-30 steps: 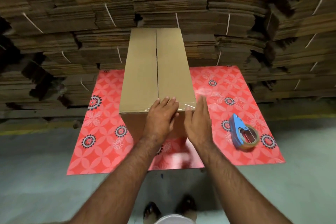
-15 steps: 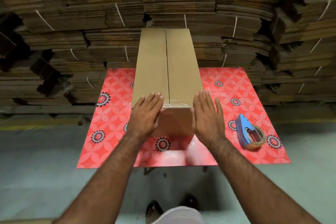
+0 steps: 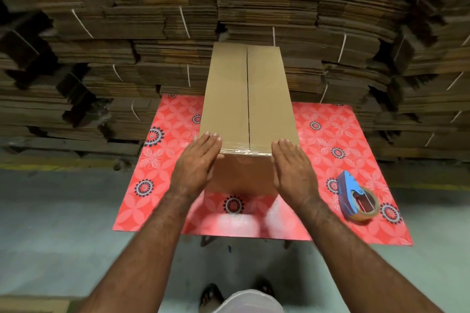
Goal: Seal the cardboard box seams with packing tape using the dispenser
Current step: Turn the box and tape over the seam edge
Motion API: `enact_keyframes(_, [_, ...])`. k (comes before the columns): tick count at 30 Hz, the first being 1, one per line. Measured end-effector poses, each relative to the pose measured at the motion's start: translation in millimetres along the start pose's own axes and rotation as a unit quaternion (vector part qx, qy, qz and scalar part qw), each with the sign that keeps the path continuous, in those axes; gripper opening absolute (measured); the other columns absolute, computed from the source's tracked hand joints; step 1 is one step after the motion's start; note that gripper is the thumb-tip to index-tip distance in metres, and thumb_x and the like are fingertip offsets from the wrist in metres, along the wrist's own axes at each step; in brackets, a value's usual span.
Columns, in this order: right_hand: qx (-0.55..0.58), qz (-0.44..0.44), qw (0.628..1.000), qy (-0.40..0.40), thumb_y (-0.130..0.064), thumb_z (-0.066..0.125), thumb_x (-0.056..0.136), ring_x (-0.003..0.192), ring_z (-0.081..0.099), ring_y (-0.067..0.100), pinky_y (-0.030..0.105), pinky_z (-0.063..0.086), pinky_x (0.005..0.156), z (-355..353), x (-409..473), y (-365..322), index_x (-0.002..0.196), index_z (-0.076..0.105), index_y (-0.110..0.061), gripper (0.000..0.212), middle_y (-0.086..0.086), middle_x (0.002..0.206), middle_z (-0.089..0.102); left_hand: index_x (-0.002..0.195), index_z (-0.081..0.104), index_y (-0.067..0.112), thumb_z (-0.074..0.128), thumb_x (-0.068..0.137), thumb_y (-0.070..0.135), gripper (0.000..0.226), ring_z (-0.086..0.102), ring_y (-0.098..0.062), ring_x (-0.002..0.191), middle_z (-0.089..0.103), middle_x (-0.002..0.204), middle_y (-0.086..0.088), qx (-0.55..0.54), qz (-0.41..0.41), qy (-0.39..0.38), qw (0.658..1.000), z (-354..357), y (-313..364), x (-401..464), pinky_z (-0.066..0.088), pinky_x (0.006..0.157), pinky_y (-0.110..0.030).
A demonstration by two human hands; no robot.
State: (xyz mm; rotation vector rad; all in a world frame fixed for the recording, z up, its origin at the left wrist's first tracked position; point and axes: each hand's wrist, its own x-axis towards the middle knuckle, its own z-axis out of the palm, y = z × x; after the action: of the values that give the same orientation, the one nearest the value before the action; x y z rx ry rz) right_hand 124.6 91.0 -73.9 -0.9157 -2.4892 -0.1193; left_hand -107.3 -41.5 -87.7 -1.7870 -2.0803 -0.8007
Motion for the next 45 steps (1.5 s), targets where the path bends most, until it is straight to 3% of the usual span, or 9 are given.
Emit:
enact_keyframes(3, [0.032, -0.032, 0.999, 0.011, -0.029, 0.046, 0.102, 0.129, 0.056, 0.03, 0.045, 0.035, 0.114, 4.4, 18.0, -29.1, 0.128, 0.065, -0.004, 0.041, 0.015, 0.134, 0.063, 0.127, 0.067, 0.01, 0.054, 0.098, 0.041, 0.044, 0.054, -0.031, 0.132, 0.062, 0.137, -0.01, -0.016, -0.016, -0.009, 1.0, -2.2, 9.0, 9.1, 0.043, 0.108, -0.047])
enact_keyframes(9, [0.074, -0.091, 0.993, 0.008, -0.025, 0.044, 0.098, 0.118, 0.065, 0.027, 0.041, 0.045, 0.106, 22.3, 33.0, -41.2, 0.121, 0.07, -0.006, 0.04, 0.013, 0.125, 0.069, 0.129, 0.066, 0.009, 0.067, 0.092, 0.022, 0.04, 0.052, -0.034, 0.134, 0.059, 0.139, -0.015, -0.093, -0.054, -0.025, 0.994, 0.6, -7.9, 9.9, 0.047, 0.107, -0.045])
enact_keyframes(13, [0.123, -0.064, 0.99, 0.008, -0.023, 0.047, 0.099, 0.121, 0.063, 0.028, 0.043, 0.043, 0.11, 18.3, 21.3, -17.3, 0.124, 0.07, -0.009, 0.036, 0.012, 0.129, 0.067, 0.134, 0.063, 0.014, 0.068, 0.092, 0.011, 0.043, 0.046, -0.027, 0.138, 0.048, 0.15, -0.015, -0.173, -0.09, -0.035, 0.98, -10.0, -20.2, -1.0, 0.039, 0.113, -0.03])
enact_keyframes(18, [0.188, -0.043, 0.981, -0.009, -0.042, 0.075, 0.084, 0.093, 0.062, 0.025, 0.041, 0.049, 0.085, 3.1, 50.9, -52.1, 0.093, 0.073, -0.017, 0.027, 0.001, 0.094, 0.069, 0.129, 0.068, 0.02, 0.082, 0.082, 0.02, 0.049, 0.043, -0.003, 0.137, 0.049, 0.149, -0.008, -0.316, -0.217, -0.033, 0.923, -25.6, -18.6, 1.4, 0.056, 0.084, -0.014])
enact_keyframes(22, [0.208, -0.046, 0.975, -0.059, -0.026, 0.079, 0.076, 0.078, 0.057, 0.026, 0.043, 0.05, 0.069, 9.8, 74.5, -92.5, 0.08, 0.068, -0.019, 0.014, 0.001, 0.079, 0.061, 0.12, 0.073, 0.016, 0.077, 0.086, 0.011, 0.035, 0.052, -0.006, 0.131, 0.069, 0.125, -0.004, -0.273, -0.212, -0.014, 0.938, -26.4, -20.4, 6.3, 0.045, 0.069, -0.001])
enact_keyframes(31, [0.192, -0.052, 0.979, -0.042, -0.029, 0.089, 0.071, 0.072, 0.054, 0.024, 0.029, 0.036, 0.065, -0.1, 65.2, -44.6, 0.069, 0.066, -0.015, 0.027, 0.0, 0.07, 0.055, 0.118, 0.074, 0.019, 0.079, 0.085, 0.021, 0.033, 0.066, -0.006, 0.11, 0.07, 0.123, -0.009, -0.242, -0.167, -0.033, 0.955, -20.6, -33.1, 6.1, 0.05, 0.097, -0.016])
enact_keyframes(40, [0.14, -0.034, 0.989, -0.028, -0.026, 0.089, 0.072, 0.07, 0.058, 0.025, 0.032, 0.042, 0.067, -9.1, 48.0, -2.0, 0.072, 0.068, -0.017, 0.023, -0.002, 0.072, 0.058, 0.123, 0.071, 0.024, 0.074, 0.09, 0.014, 0.035, 0.062, -0.008, 0.12, 0.069, 0.125, -0.003, -0.244, -0.167, -0.044, 0.954, -27.5, -32.0, 0.6, 0.047, 0.104, -0.024])
enact_keyframes(43, [0.133, -0.043, 0.99, -0.03, -0.034, 0.072, 0.082, 0.083, 0.063, 0.027, 0.041, 0.05, 0.075, -20.5, 51.0, -24.4, 0.09, 0.07, -0.02, 0.016, -0.001, 0.086, 0.065, 0.125, 0.07, 0.021, 0.072, 0.09, 0.015, 0.036, 0.062, -0.016, 0.123, 0.07, 0.125, -0.004, -0.214, -0.181, -0.04, 0.959, -29.6, -22.3, 5.2, 0.042, 0.109, -0.024])
enact_keyframes(45, [0.159, -0.086, 0.98, -0.082, -0.028, 0.063, 0.08, 0.11, 0.061, 0.025, 0.043, 0.049, 0.093, -18.5, 50.6, -62.9, 0.124, 0.064, -0.016, 0.045, 0.004, 0.118, 0.067, 0.129, 0.067, 0.021, 0.065, 0.09, 0.028, 0.04, 0.055, -0.024, 0.132, 0.061, 0.138, -0.012, -0.17, -0.166, -0.056, 0.97, -24.7, -8.9, 7.7, 0.038, 0.113, -0.028])
